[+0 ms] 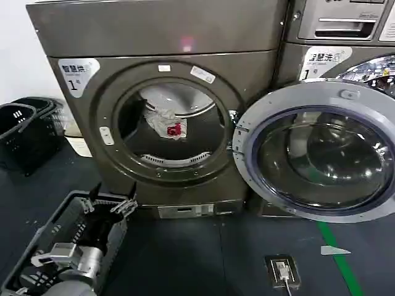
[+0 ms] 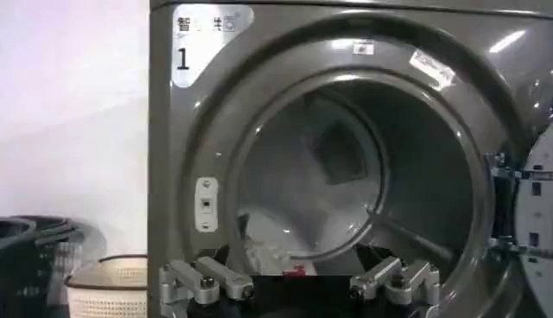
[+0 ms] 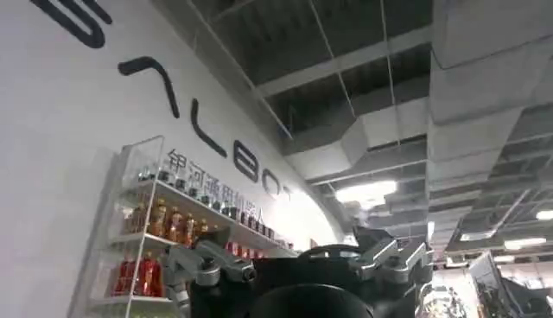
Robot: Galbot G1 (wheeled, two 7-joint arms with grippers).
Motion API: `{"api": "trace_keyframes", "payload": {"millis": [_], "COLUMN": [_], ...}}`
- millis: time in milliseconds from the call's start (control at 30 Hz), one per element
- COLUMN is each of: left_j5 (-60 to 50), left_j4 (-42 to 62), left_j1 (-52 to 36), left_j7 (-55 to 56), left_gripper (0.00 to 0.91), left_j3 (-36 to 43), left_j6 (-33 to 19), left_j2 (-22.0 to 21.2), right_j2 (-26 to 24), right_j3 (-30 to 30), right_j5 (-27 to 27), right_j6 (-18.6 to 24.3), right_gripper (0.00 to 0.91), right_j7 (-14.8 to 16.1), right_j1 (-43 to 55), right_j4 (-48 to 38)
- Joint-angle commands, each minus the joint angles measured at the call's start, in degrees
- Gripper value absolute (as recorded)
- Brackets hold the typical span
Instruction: Grasp the clothes from the dryer.
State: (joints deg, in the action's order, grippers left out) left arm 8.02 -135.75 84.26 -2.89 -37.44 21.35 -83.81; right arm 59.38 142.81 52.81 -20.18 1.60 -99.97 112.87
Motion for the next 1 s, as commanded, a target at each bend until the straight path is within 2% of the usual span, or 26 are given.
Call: {"api": "trace_keyframes", "payload": {"millis": [33, 300, 467, 533, 767, 1000], "left_j5": [0.0, 0.0, -0.1, 0.0, 1.0, 1.5], "left_j4": [0.1, 0.3, 0.0, -0.2, 0.2, 1.0], "left_j1": [0.0, -0.4, -0.4, -0.4, -1.8, -2.7], "left_j7": [-0.1, -0.5, -0.9, -1.4, -2.5, -2.5], "left_gripper": [0.907, 0.907, 0.907, 0.907, 0.907, 0.907], "left_j3": [0.1, 0.6, 1.0, 1.1, 1.0, 0.4], "left_j6": [0.0, 0.0, 0.0, -0.3, -1.2, -1.0], "left_j2": [0.0, 0.0, 0.3, 0.6, 1.1, 1.0], "right_j2": [0.0, 0.1, 0.4, 0.3, 0.2, 0.6], "right_j3": [-0.1, 0.4, 0.6, 0.9, 1.4, 1.3], "right_j5": [0.1, 1.0, 4.4, 4.2, 5.8, 5.7], "right_j6": [0.4, 1.8, 1.8, 1.8, 5.7, 6.5], "right_gripper": [0.907, 0.907, 0.907, 0.907, 0.907, 0.907], "right_j7": [-0.1, 0.3, 1.7, 1.5, 1.3, 1.5], "right_j1": [0.0, -0.4, -0.4, -0.7, -1.5, -1.5], "right_j4": [0.0, -0.3, 0.3, 0.4, 0.5, 0.9]}}
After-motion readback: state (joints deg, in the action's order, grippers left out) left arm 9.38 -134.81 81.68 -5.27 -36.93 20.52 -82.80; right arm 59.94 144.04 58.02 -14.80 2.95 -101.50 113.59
